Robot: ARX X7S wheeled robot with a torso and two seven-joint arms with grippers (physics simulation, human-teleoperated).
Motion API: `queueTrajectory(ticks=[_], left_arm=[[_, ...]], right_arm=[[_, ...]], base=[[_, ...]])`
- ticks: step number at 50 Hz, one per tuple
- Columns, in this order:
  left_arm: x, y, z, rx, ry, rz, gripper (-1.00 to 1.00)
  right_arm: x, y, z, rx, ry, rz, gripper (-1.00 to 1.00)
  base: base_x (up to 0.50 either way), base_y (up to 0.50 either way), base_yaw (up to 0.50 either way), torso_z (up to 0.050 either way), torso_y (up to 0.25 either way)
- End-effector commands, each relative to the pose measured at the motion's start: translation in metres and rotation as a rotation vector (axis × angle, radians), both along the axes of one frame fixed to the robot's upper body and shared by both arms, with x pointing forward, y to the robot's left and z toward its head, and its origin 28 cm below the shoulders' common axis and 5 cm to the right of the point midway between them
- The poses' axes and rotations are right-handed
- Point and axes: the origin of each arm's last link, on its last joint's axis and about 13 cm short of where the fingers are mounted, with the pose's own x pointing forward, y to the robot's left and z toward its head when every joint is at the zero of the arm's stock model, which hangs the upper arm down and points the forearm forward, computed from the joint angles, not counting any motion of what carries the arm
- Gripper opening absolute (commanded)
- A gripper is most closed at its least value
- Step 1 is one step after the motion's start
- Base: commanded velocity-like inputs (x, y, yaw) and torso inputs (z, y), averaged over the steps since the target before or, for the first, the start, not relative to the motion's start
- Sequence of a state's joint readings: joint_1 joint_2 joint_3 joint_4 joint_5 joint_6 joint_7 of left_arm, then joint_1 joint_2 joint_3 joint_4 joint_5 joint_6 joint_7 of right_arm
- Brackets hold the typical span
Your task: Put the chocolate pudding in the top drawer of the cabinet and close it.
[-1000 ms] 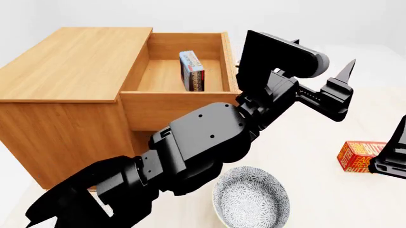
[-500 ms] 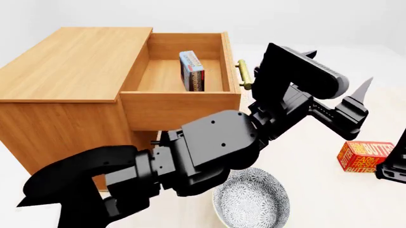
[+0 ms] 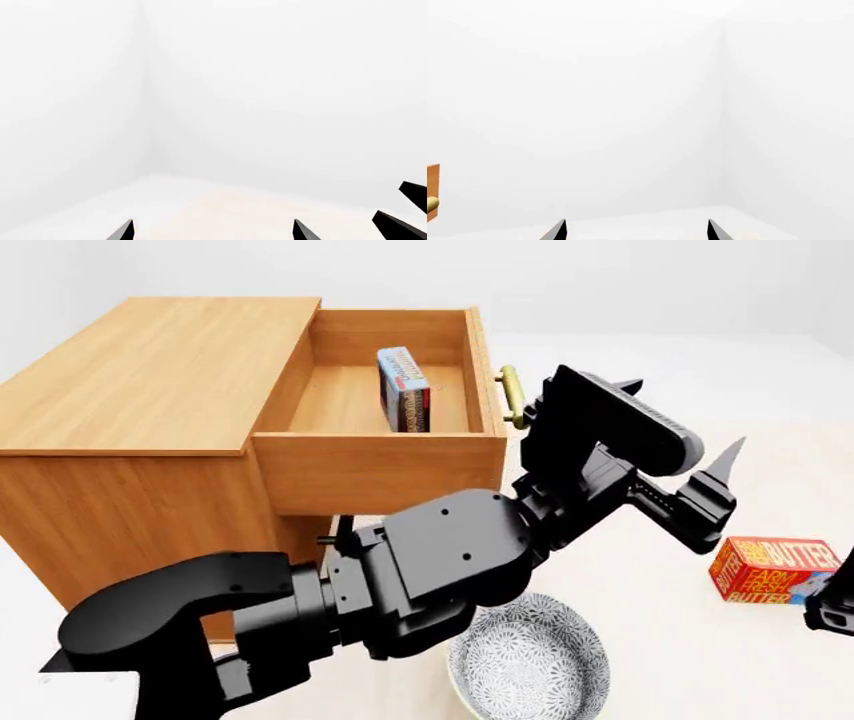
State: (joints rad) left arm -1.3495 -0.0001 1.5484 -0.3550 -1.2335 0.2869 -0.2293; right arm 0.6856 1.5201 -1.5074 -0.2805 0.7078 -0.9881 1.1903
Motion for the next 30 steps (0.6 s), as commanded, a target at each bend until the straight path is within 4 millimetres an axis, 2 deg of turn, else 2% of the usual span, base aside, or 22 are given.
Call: queueTrajectory(ticks=[1, 8, 14, 30], left_arm=[[0.006, 0.004, -0.011, 0.026, 0.021, 0.011, 1.0], [0.009, 0.006, -0.015, 0.035, 0.035, 0.023, 1.0], [0.008, 0.006, -0.017, 0.043, 0.041, 0.016, 1.0], [0.008, 0.006, -0.022, 0.062, 0.052, 0.017, 1.0]], right_arm=[[-0.004, -0.003, 0.0, -0.002, 0.002, 0.001, 1.0], [-0.005, -0.003, -0.002, -0.004, 0.0, -0.001, 1.0], [0.002, 0.001, -0.001, -0.004, 0.002, -0.002, 1.0], [-0.005, -0.004, -0.002, 0.0, 0.004, -0.001, 1.0]], base=[[0.0, 0.0, 0.0, 0.0, 0.0], [0.0, 0.0, 0.0, 0.0, 0.0], [0.0, 0.0, 0.0, 0.0, 0.0], [0.0, 0.0, 0.0, 0.0, 0.0]])
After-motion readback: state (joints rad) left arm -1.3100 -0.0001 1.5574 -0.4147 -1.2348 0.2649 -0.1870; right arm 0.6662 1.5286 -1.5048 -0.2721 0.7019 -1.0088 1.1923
